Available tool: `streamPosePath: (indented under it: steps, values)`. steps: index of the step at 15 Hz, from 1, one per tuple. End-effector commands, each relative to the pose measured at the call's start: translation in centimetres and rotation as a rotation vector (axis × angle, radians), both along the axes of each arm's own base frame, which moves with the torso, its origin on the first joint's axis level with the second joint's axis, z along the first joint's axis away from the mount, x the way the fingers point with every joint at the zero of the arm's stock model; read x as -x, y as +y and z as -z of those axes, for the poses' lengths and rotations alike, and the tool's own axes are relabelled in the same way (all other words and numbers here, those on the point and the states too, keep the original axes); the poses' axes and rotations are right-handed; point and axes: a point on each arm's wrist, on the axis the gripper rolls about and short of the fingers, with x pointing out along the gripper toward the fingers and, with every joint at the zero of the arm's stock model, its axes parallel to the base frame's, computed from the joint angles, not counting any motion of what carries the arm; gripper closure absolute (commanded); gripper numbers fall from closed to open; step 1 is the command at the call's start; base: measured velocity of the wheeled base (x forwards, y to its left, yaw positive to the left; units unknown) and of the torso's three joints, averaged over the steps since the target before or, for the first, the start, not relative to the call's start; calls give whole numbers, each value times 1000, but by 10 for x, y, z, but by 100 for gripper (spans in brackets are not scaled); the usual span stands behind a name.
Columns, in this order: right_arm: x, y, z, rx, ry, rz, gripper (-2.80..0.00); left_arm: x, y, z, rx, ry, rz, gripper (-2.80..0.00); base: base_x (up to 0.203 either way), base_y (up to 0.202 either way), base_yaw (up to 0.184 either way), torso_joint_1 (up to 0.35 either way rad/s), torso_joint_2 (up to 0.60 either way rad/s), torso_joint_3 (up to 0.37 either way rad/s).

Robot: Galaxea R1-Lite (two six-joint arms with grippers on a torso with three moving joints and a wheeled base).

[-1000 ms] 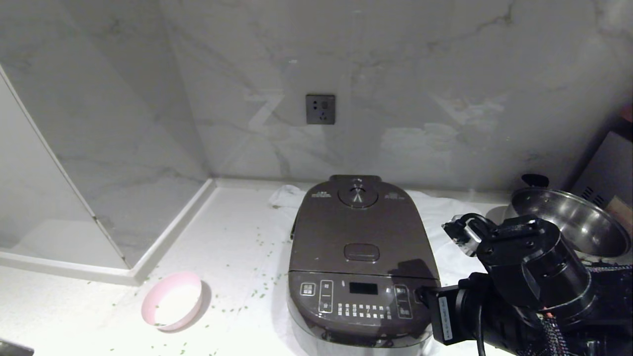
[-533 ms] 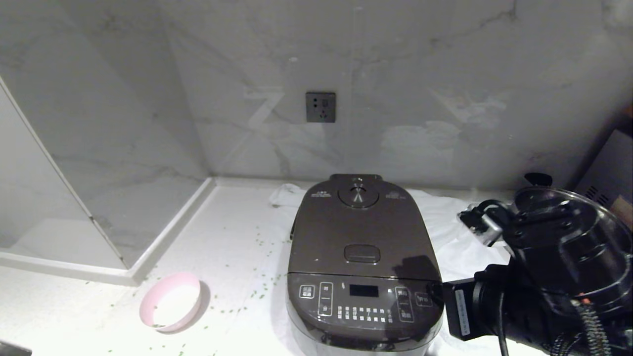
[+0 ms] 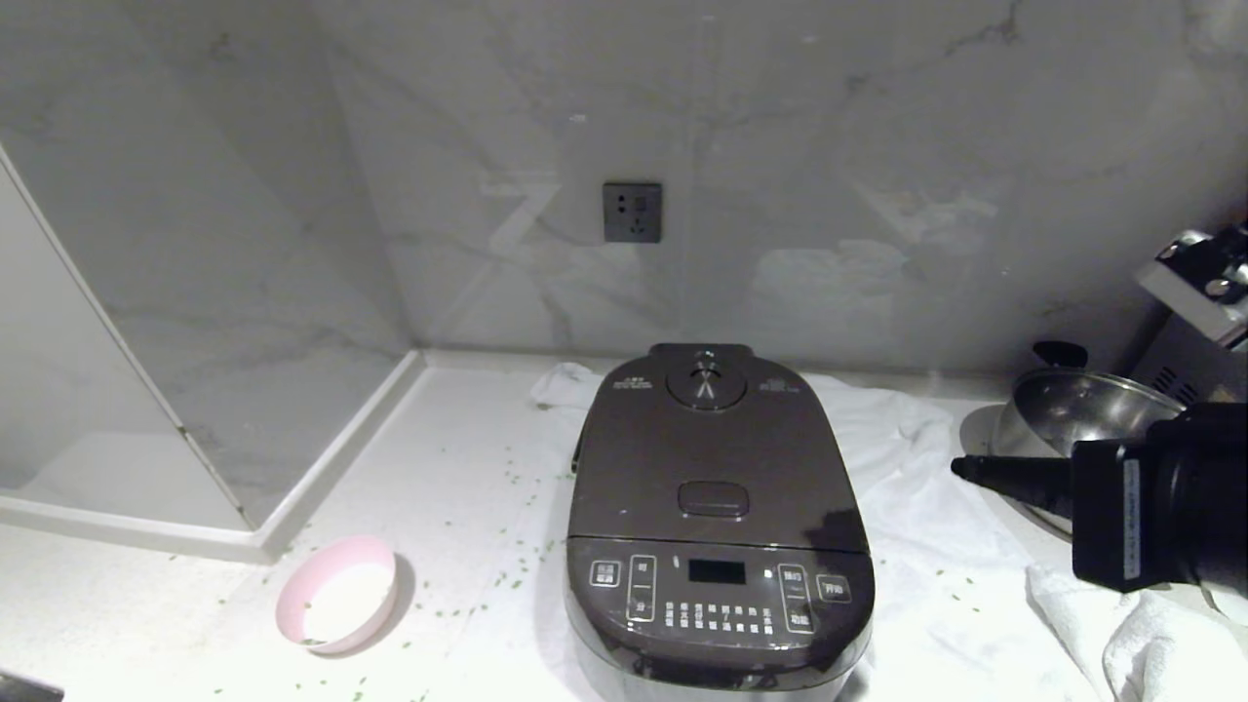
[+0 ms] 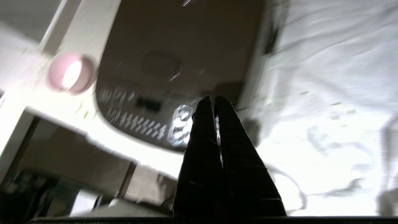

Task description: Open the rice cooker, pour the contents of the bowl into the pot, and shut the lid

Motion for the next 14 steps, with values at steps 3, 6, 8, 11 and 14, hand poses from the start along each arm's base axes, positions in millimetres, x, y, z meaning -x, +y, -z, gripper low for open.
streamPosePath:
  steps: [3,6,8,11,14]
  values:
    - [2,-45,-17,70,-129,171,0,0,0,0,-1,1,0,0,0,0,0,0,0,0]
    - [24,-77,-32,130,-255,271,0,0,0,0,-1,1,-1,0,0,0,0,0,0,0]
    - [47,-94,-38,141,-323,343,0,0,0,0,0,1,0,0,0,0,0,0,0,0]
    - [82,-117,-36,190,-404,523,0,0,0,0,-2,-1,-21,0,0,0,0,0,0,0]
    - [121,-125,-31,256,-482,703,0,0,1,0,12,0,-39,0,0,0,0,0,0,0]
